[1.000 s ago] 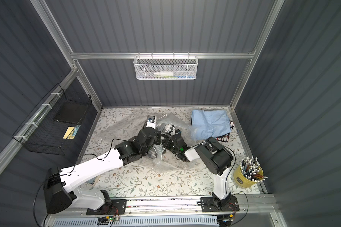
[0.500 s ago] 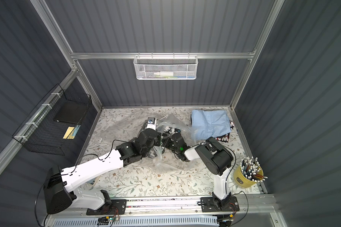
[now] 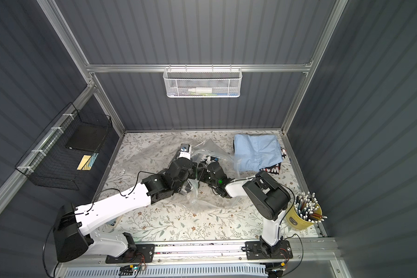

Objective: Take the shirt out of the vacuum bag
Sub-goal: Take out the shirt from the vacuum bag.

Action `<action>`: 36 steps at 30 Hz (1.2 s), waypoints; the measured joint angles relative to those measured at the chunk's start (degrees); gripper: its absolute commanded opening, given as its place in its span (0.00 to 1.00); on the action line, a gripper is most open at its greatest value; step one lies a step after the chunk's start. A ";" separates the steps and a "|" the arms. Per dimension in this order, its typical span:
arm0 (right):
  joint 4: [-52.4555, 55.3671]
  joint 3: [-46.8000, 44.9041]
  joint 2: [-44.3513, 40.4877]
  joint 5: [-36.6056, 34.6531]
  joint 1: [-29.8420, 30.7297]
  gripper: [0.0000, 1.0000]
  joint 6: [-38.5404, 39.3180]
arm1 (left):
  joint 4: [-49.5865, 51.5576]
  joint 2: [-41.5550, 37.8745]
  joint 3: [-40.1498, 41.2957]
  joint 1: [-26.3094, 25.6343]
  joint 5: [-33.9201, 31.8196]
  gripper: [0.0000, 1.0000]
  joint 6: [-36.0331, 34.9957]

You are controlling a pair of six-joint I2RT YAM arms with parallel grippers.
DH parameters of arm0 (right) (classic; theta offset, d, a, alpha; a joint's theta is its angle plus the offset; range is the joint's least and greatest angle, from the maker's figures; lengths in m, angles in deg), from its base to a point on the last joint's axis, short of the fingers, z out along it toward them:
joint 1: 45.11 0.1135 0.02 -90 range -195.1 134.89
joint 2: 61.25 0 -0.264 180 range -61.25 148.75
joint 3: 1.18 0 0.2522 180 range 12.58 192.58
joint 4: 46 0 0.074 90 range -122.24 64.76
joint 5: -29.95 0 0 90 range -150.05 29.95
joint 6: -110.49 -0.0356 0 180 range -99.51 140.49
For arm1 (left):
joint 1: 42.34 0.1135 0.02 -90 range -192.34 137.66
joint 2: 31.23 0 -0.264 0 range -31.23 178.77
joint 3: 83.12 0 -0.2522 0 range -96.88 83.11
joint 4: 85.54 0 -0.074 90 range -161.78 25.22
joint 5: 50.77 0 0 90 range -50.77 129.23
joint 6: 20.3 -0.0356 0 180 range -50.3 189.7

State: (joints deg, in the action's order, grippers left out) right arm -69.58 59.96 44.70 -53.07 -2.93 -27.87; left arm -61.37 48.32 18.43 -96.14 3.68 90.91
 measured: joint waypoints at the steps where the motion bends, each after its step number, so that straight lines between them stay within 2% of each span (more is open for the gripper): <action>1: 0.59 0.26 0.00 -0.24 -0.02 0.23 0.15 | -0.09 0.00 0.17 0.00 -0.02 0.00 0.00; 8: 2.64 0.59 0.00 -1.42 0.00 0.24 0.87 | -0.35 0.00 1.07 0.00 -0.02 0.00 0.00; 16: 4.37 1.16 0.00 -2.71 0.00 0.32 1.81 | -0.37 0.00 1.09 0.00 -0.02 0.00 -0.02; 19: 5.29 1.68 -0.09 -3.43 -0.02 0.31 2.21 | -0.37 0.00 1.29 0.00 -0.04 0.00 -0.02; 22: 6.43 2.08 -0.61 -4.33 -0.02 0.24 2.78 | -0.37 0.00 1.40 0.00 -0.04 0.00 -0.02; 23: 7.02 2.23 -0.94 -4.59 -0.02 0.18 3.13 | -0.37 0.00 1.40 0.00 -0.04 0.00 -0.02; 25: 8.17 2.34 -1.90 -5.14 -0.02 0.00 3.45 | -0.37 0.00 1.46 0.00 -0.07 0.00 -0.02; 36: 14.56 1.25 -8.72 -7.72 -0.02 0.00 5.31 | -0.37 0.00 1.73 0.02 -0.48 0.00 -0.02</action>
State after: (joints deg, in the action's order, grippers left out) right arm -55.02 61.20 35.98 -60.79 -2.95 -22.56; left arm -61.74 48.32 20.16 -96.12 3.20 90.89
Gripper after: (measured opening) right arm 0.063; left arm 0.047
